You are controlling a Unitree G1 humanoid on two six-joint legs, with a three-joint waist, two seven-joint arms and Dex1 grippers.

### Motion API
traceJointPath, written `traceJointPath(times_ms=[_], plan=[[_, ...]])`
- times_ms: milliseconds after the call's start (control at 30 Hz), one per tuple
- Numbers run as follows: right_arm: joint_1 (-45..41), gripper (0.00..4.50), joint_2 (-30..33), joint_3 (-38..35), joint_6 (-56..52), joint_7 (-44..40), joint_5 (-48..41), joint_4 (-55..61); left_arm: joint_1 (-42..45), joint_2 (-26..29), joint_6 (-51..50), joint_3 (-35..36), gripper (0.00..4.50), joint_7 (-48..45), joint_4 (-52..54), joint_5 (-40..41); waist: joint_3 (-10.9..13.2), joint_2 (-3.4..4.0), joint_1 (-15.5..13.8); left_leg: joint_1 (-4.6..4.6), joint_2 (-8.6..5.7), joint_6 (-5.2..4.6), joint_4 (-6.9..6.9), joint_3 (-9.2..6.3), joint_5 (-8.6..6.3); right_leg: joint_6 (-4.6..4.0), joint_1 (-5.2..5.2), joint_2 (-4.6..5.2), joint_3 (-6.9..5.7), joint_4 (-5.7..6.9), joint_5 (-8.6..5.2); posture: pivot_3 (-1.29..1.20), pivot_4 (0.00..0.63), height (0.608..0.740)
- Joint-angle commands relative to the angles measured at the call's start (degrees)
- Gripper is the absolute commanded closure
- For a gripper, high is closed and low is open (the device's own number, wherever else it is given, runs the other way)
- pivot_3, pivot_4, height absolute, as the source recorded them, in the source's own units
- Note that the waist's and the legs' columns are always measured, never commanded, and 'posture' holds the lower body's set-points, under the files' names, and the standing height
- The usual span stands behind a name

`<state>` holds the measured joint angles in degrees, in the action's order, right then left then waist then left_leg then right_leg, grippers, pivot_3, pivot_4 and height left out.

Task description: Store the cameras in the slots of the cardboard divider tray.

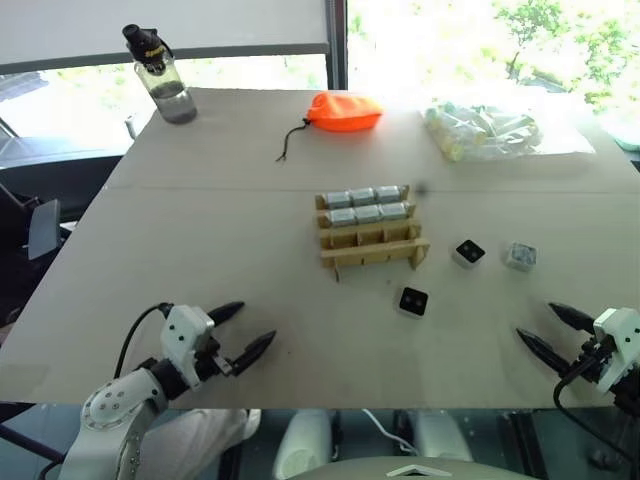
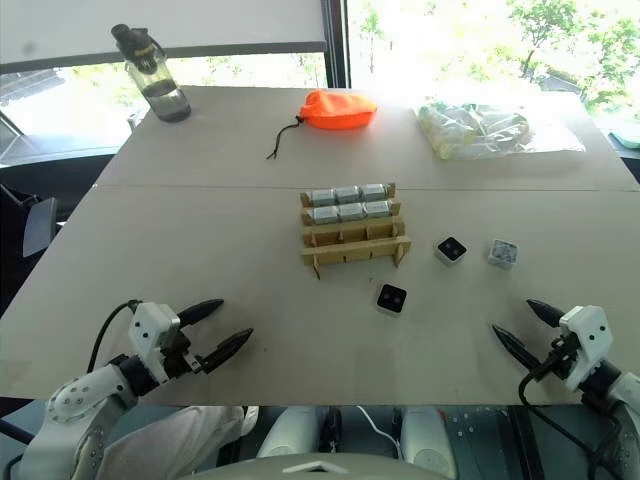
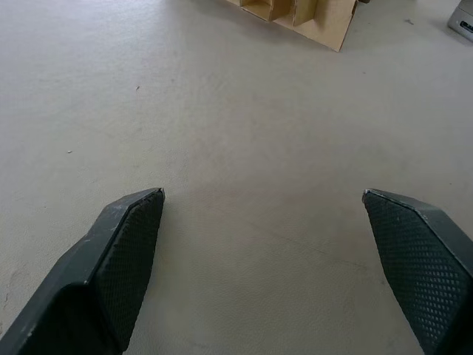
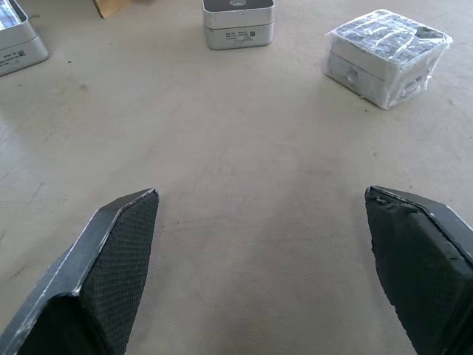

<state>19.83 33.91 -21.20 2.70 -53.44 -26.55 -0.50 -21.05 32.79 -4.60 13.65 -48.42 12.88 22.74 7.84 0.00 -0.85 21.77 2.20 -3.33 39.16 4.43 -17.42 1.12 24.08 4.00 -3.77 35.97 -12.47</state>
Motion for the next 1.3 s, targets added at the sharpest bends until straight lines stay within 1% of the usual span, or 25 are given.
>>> traceJointPath(times_ms=[33, 267, 567, 667, 767, 867, 1000, 1100, 1167, 1300], plan=[[-1.22, 0.08, 1.19, -1.26, 0.98, -0.68, 0.03, -0.17, -1.08, -0.35, 0.54, 1.38, 0.0, 0.16, 1.21, 1.0, 0.0, 0.0, 0.0, 0.0, 0.0, 0.0, 0.0, 0.0, 0.0, 0.0, 0.0, 0.0, 0.0, 0.0, 0.0, 0.0, 0.15, 0.74], [-2.12, 0.08, 2.3, -1.61, 0.13, -0.19, 0.25, 0.35, -1.45, -0.87, 0.49, 1.96, 0.0, 0.46, 0.94, 1.27, 0.06, 0.02, 0.02, 0.0, 0.01, 0.0, 0.0, -0.01, 0.0, 0.0, 0.01, -0.03, -0.01, 0.0, 0.0, 0.0, 0.15, 0.74], [-2.58, 0.08, 1.94, -1.16, -0.64, 1.57, 0.87, 1.25, -1.27, -1.35, 0.54, 1.25, 0.0, 1.02, 1.49, 1.38, 0.06, 0.01, 0.03, -0.01, 0.01, -0.01, -0.02, 0.06, 0.0, -0.01, 0.02, -0.04, -0.01, 0.0, 0.01, 0.0, 0.15, 0.74], [-3.06, 0.08, 1.5, -1.25, -2.72, 3.78, 0.58, 2.16, -0.79, -1.21, 0.35, 0.89, 0.0, 0.81, 1.24, 1.35, 0.06, 0.01, 0.03, -0.01, 0.01, -0.01, -0.02, 0.04, 0.0, -0.01, 0.02, -0.05, -0.01, 0.0, 0.01, 0.0, 0.15, 0.74], [-4.68, 0.08, 0.31, -0.82, -7.01, 9.75, 1.49, 4.03, 0.46, -0.55, 0.37, 1.07, 0.0, -0.35, 0.39, 1.89, 0.06, 0.01, 0.02, 0.0, 0.01, -0.01, -0.02, 0.04, 0.0, -0.01, 0.02, -0.04, -0.01, 0.0, 0.01, 0.0, 0.15, 0.74], [-6.52, 0.08, -1.3, -0.24, -10.37, 14.57, 2.05, 6.31, 2.96, 1.11, -0.74, 1.9, 0.0, -2.14, -0.46, 3.2, 0.07, 0.01, 0.03, 0.01, 0.02, 0.0, -0.02, 0.01, 0.0, -0.03, 0.04, -0.04, -0.01, 0.0, 0.02, 0.0, 0.15, 0.74], [-9.54, 0.08, -4.09, 0.18, -13.61, 21.89, 4.24, 7.69, 7.66, 5.33, -5.0, 3.75, 0.0, -8.41, 0.24, 10.25, 0.07, -0.01, 0.0, 0.07, 0.02, 0.0, -0.02, -0.04, 0.01, -0.19, 0.07, -0.09, -0.08, 0.0, 0.12, 0.0, 0.15, 0.74], [-11.12, 0.08, -7.08, 1.08, -14.97, 25.71, 4.86, 9.13, 11.86, 9.03, -6.69, 5.13, 0.0, -14.29, 0.85, 15.03, 0.08, 0.0, 0.02, 0.19, 0.01, 0.03, -0.01, -0.02, 0.02, -0.2, 0.16, -0.29, -0.09, 0.0, 0.12, 0.0, 0.15, 0.74], [-11.96, 0.08, -9.18, 2.31, -15.39, 28.63, 6.54, 9.66, 13.98, 11.99, -7.16, 5.3, 0.0, -18.36, 0.96, 16.08, 0.09, 0.02, 0.13, 0.19, 0.01, 0.06, -0.02, 0.0, 0.04, -0.2, 0.17, -0.34, -0.09, 0.0, 0.12, 0.0, 0.15, 0.74], [-13.35, 0.08, -12.92, 3.99, -15.59, 33.38, 8.77, 9.5, 18.25, 15.94, -9.23, 5.82, 0.0, -22.04, 1.39, 18.28, 0.16, 0.05, 0.24, 0.12, 0.01, 0.25, -0.03, 0.26, 0.14, -0.14, 0.18, -0.37, 0.06, -0.01, 0.1, 0.0, 0.15, 0.74]])
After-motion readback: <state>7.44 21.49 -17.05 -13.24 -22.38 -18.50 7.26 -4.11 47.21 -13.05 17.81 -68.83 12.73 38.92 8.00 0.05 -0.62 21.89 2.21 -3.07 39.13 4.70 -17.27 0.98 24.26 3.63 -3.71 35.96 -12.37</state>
